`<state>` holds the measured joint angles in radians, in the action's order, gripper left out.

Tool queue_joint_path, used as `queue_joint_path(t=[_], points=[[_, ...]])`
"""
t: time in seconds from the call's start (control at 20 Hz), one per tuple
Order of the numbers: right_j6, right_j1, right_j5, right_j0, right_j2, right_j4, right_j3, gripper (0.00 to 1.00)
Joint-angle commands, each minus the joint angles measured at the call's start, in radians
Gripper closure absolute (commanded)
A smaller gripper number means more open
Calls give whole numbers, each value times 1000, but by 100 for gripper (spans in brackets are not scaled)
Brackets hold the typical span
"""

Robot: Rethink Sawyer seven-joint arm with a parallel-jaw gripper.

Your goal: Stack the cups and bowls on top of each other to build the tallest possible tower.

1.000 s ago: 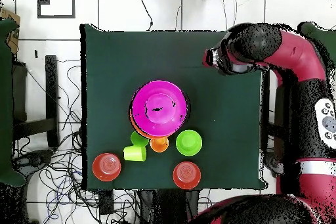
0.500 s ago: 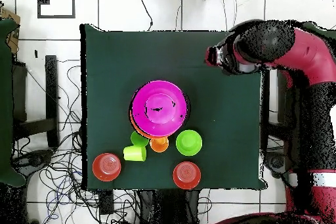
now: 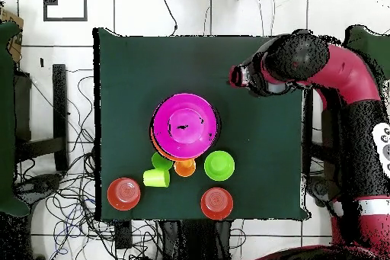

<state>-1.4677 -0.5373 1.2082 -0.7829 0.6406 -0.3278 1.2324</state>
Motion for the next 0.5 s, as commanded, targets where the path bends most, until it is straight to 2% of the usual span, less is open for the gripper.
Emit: queue_joint_path(t=[0.05,0.5], points=[[242,46,26,4,39,-43,134,0],[219,47,32,14,48,-48,125,0]])
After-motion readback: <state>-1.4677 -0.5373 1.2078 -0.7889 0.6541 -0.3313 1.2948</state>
